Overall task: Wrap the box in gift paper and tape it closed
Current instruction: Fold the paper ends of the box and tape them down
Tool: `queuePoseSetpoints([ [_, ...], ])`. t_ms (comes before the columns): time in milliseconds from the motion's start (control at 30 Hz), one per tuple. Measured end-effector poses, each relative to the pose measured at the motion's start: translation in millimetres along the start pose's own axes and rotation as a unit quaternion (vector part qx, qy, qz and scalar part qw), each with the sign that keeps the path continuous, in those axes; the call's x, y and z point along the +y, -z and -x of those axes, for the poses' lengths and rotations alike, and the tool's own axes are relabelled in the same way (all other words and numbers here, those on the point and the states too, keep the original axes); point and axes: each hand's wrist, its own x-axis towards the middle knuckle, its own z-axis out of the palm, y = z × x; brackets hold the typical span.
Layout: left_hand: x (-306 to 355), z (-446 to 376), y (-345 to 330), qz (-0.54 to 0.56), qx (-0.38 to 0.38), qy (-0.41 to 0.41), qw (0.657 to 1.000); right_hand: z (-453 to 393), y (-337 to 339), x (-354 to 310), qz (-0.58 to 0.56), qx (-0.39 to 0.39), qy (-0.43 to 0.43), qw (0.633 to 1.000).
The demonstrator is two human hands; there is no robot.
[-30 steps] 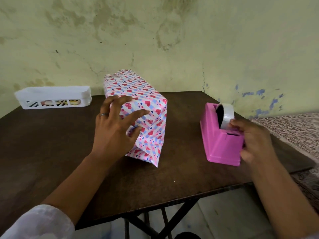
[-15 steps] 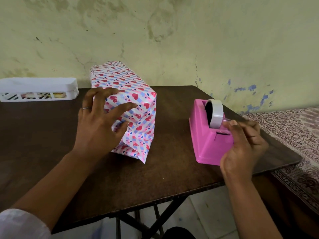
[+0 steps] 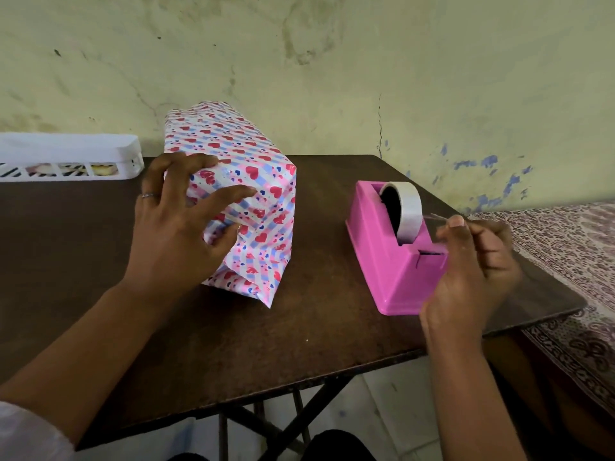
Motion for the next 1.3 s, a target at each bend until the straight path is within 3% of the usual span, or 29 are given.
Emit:
queuePoseSetpoints([
  [167,-2,0,1,-0.005,0.005,-0.009,1.000,-8,26,-31,0.041,-0.093,-0.185,0.977],
  [333,-1,0,2,-0.014,0.010,-0.021,1.000,3,45,-18,0.030,-0.123,-0.347,0.929],
  [433,0,0,3,-0.014,0.007,-0.019,1.000,3,47,-15,0.034,-0.128,-0.375,0.918],
  [533,0,1,3,-0.011,0.006,-0.019,1.000,5,44,-18,0.139,-0.135,-0.316,0.929],
  [633,-1,1,3,-0.013,0.005,-0.021,1.000,8,41,-22,0.313,-0.150,-0.179,0.921],
  [767,0,1,3,-0.011,0.007,-0.024,1.000,10,34,-30,0.562,-0.135,0.026,0.816],
  [867,-2,1,3,-0.010,0.009,-0.029,0.999,12,36,-31,0.650,-0.129,0.009,0.749],
  [933,-2,1,2,-0.008,0.009,-0.030,0.999,16,50,-25,0.647,-0.163,-0.012,0.745],
  [967,-3,1,2,-0.007,0.008,-0.028,1.000,18,58,-23,0.628,-0.173,-0.001,0.759],
  [1133,-4,0,1,-0.003,0.010,-0.031,0.999,38,52,-42,0.371,-0.195,0.104,0.902],
  [1200,-5,1,1,-0.006,0.012,-0.034,0.999,44,32,-45,0.286,-0.265,0.125,0.912],
  [1300,-6,0,3,-0.015,-0.001,-0.031,0.999,47,1,-40,0.218,-0.376,0.155,0.887],
])
